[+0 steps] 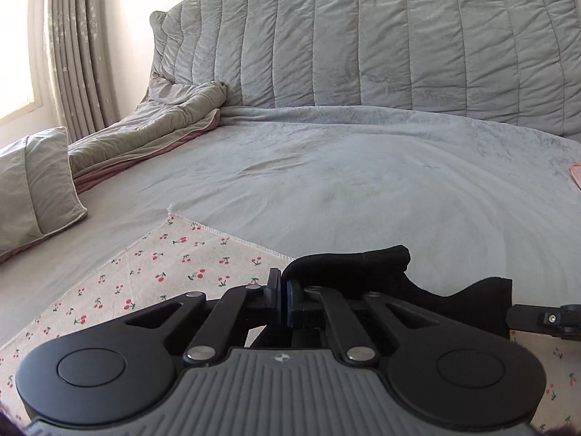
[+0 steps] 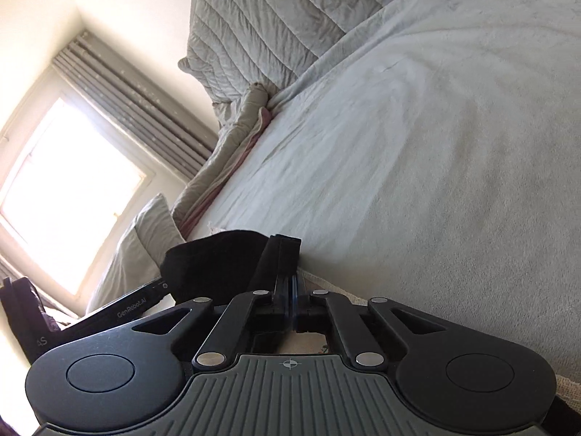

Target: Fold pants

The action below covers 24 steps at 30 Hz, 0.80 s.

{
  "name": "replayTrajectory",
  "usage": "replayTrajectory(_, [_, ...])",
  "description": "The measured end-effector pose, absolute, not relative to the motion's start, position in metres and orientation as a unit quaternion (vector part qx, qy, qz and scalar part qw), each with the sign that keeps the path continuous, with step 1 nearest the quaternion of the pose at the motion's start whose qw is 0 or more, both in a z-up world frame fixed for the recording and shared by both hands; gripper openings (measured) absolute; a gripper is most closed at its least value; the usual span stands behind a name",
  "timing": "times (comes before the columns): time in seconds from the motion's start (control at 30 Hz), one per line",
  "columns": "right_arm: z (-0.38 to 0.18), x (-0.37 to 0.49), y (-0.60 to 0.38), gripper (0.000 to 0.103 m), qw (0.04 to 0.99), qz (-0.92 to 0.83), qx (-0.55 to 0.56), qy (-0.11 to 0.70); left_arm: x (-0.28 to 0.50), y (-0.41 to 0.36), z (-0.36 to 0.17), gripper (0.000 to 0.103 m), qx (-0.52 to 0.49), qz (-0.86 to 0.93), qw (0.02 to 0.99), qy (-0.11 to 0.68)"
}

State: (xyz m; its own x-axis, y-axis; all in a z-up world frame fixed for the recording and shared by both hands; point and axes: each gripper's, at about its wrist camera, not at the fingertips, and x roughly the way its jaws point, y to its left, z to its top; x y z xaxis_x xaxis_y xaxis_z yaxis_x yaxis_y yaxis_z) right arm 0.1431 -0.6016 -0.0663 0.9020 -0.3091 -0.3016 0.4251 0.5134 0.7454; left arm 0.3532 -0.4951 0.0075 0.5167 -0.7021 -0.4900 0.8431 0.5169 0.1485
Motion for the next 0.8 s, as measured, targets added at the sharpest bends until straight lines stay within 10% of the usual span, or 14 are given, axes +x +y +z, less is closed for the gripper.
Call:
replayTrajectory(0.5, [-0.058,0.149,-0.599,0.000,0.860,-0.289,0.405,0.112,0.377,-0.566,-0.042,0.010,0.275,-0.359,0.869,0.200])
replayTrajectory(0.8, [-0.043,0.143,-0.598,0.019,0.862,-0.288,0.396,0.131,0.379,-0.522,0.008,0.071,0.196,-0.331,0.896,0.221])
